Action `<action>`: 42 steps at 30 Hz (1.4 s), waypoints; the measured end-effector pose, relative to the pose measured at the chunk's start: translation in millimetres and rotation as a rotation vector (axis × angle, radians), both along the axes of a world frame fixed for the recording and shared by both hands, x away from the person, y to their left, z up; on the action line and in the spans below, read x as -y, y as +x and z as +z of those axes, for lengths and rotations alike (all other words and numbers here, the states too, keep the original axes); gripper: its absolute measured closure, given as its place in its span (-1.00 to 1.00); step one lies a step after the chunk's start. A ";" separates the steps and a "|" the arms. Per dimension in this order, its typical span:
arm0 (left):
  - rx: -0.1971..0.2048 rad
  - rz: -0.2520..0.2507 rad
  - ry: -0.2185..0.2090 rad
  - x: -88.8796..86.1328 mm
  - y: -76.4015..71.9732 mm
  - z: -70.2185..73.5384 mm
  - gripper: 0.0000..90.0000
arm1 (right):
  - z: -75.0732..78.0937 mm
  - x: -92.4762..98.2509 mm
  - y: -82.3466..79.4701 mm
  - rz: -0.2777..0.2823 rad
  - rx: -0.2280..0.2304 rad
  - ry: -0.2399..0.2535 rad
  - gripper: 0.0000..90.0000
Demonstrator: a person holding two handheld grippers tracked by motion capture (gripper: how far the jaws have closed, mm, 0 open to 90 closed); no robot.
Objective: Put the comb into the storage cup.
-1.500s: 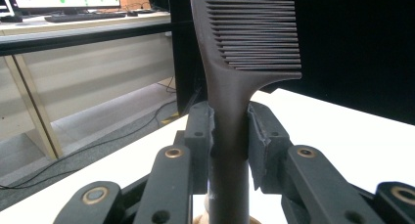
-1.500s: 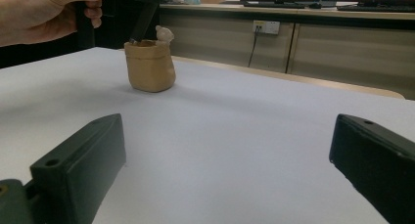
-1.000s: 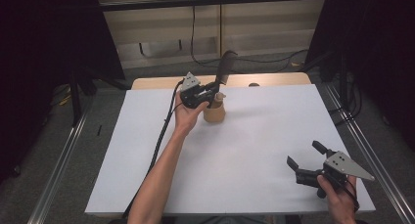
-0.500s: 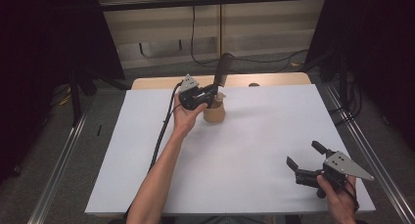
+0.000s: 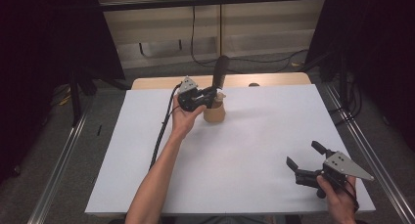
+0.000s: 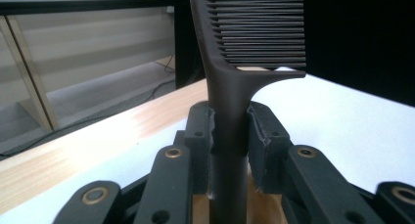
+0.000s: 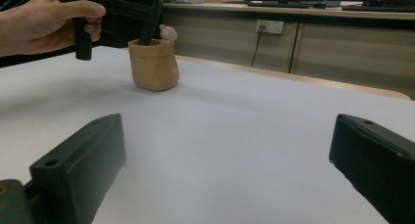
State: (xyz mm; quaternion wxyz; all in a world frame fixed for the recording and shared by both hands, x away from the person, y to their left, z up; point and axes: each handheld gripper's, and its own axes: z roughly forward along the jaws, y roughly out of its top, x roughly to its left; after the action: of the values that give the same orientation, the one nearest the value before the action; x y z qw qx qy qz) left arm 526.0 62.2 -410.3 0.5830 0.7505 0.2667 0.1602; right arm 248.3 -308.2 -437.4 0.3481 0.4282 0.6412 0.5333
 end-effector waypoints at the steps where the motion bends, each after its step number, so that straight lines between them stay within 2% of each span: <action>1: -0.001 0.002 0.006 0.5 -0.7 -1.4 0.62 | 0.0 0.1 0.1 -0.002 0.000 0.000 -1.00; 3: 0.007 0.005 0.004 0.5 -2.7 -4.1 0.62 | -0.1 0.2 0.2 -0.001 0.000 0.000 -1.00; 12: -0.015 0.008 0.017 0.1 -3.9 -9.6 0.61 | -0.2 0.0 0.1 0.000 0.000 -0.002 -1.00; 16: -0.027 0.004 0.038 -0.6 -4.0 -14.3 0.61 | -0.2 -0.2 0.1 0.002 0.000 -0.004 -1.00; 21: -0.022 -0.002 0.043 1.5 -5.7 -14.2 0.61 | -0.2 -0.1 0.2 0.002 0.000 -0.004 -1.00; 26: -0.036 -0.004 0.047 0.6 -5.2 -16.4 0.61 | -0.2 -0.3 0.0 0.004 0.000 -0.004 -1.00; 36: -0.027 -0.009 0.071 1.6 -7.1 -14.1 0.60 | -0.2 -0.1 0.2 0.002 -0.001 -0.004 -1.00; 40: -0.038 -0.011 0.058 1.6 -5.8 -14.4 0.59 | -0.3 -0.5 0.3 0.004 0.000 -0.005 -1.00; 42: -0.034 -0.007 0.066 1.9 -5.6 -14.6 0.59 | -0.4 -0.6 0.4 0.003 -0.001 -0.005 -1.00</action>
State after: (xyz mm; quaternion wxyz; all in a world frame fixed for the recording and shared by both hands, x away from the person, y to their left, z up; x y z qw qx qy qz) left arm 520.3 60.4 -424.9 0.5540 0.7729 0.2684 0.1540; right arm 248.7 -307.6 -437.8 0.3480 0.4264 0.6433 0.5322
